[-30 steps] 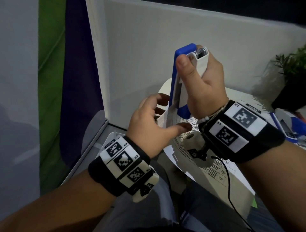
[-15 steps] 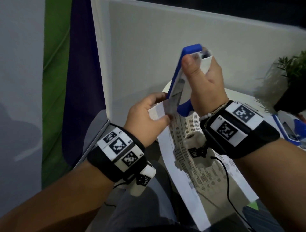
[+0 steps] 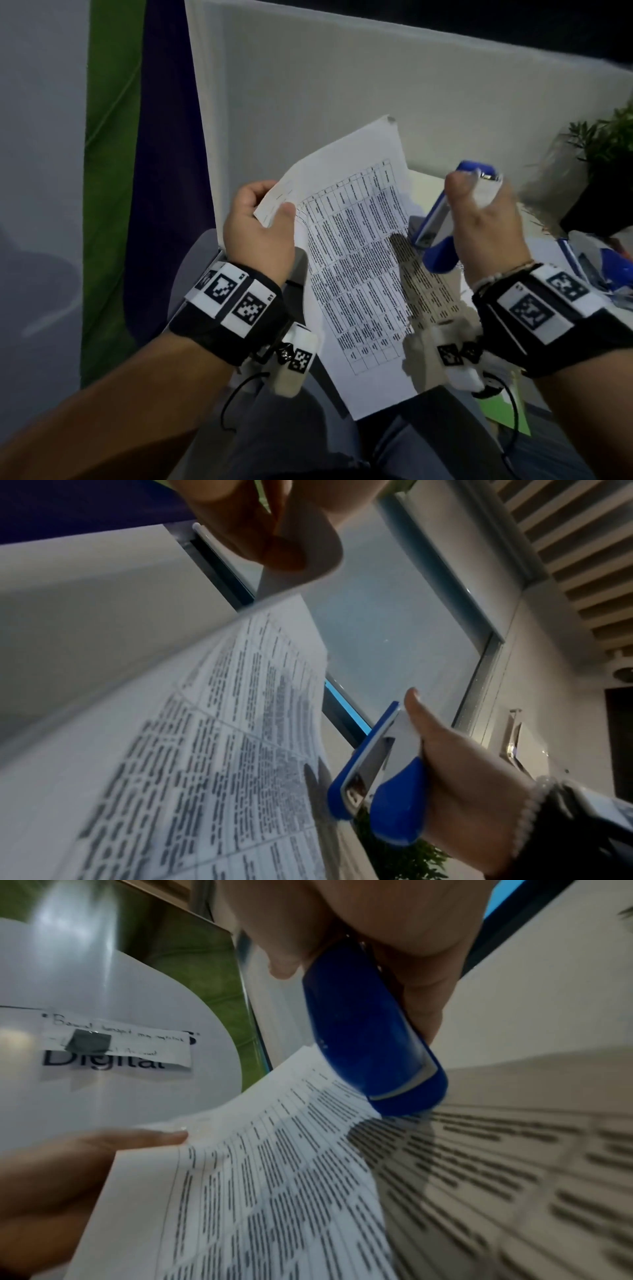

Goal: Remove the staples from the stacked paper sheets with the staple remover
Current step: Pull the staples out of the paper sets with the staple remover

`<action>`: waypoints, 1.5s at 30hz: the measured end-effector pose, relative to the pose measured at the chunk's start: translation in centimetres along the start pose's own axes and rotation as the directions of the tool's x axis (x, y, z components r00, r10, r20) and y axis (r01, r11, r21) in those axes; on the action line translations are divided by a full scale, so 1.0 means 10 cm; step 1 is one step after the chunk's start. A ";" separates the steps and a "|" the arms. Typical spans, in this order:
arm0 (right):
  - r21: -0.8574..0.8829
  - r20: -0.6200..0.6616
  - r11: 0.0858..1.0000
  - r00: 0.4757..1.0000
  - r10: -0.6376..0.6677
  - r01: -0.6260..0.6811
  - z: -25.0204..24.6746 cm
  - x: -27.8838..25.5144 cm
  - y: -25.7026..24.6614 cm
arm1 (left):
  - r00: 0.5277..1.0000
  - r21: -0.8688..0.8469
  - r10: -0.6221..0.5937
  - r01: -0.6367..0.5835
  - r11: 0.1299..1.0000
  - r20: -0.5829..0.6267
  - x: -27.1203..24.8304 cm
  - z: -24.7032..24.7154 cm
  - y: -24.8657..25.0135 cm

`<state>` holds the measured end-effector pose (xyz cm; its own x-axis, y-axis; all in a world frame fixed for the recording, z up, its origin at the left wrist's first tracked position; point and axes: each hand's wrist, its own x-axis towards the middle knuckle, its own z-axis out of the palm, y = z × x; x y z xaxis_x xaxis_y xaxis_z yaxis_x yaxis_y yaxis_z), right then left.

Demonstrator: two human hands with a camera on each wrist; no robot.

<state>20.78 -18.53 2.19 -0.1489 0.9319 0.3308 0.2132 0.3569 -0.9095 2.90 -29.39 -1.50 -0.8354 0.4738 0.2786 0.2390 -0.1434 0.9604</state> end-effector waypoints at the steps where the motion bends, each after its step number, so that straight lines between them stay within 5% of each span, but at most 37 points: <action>1: -0.026 0.003 0.999 1.000 0.028 -0.028 0.01 -0.02 0.08 | 1.000 0.014 0.010 -0.010 1.000 0.012 0.00 0.00 0.00; 5: -0.154 0.048 0.986 0.996 0.072 -0.064 0.03 -0.15 0.26 | 0.958 0.126 0.124 -0.161 0.979 0.258 -0.05 -0.02 -0.05; 10: -0.160 0.066 0.985 0.995 0.072 -0.061 0.03 -0.20 0.30 | 0.708 0.187 0.382 -0.584 0.790 0.594 -0.14 -0.01 -0.30; 15: -0.116 0.025 0.989 0.996 0.091 -0.087 0.01 -0.18 0.37 | 0.576 0.179 0.405 -0.704 0.688 0.710 -0.17 0.00 -0.33; 19: -0.088 0.019 0.993 0.997 0.080 -0.078 0.00 -0.18 0.42 | 0.545 0.186 0.374 -0.716 0.672 0.750 -0.15 0.00 -0.36; 29: -0.056 -0.023 0.998 0.999 0.034 -0.035 0.01 -0.24 0.41 | 0.590 0.147 0.420 -0.682 0.716 0.690 -0.15 0.00 -0.37; 32: -0.043 -0.024 0.998 0.998 0.054 -0.055 0.02 -0.25 0.40 | 0.723 0.216 0.310 -0.535 0.816 0.617 -0.16 -0.01 -0.34; 34: -0.043 -0.025 0.997 0.997 0.070 -0.071 0.02 -0.26 0.40 | 0.849 0.297 0.150 -0.335 0.894 0.506 -0.12 -0.01 -0.33; 36: -0.045 -0.019 0.996 0.997 0.075 -0.076 0.02 -0.27 0.40 | 0.919 0.345 -0.045 -0.101 0.933 0.392 -0.06 -0.02 -0.31; 39: -0.089 0.038 0.993 0.996 0.077 -0.073 0.00 -0.25 0.38 | 0.933 0.385 -0.172 0.039 0.922 0.317 0.01 -0.04 -0.27; 45: -0.168 0.131 0.985 0.989 0.063 -0.040 -0.04 -0.15 0.24 | 0.934 0.196 -0.175 0.117 0.974 0.311 -0.01 -0.02 -0.08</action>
<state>21.88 -19.10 -0.38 -0.2602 0.9359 0.2374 0.3785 0.3250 -0.8666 2.71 -29.52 -2.35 -0.6681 0.7381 0.0941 0.2317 0.0863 0.9689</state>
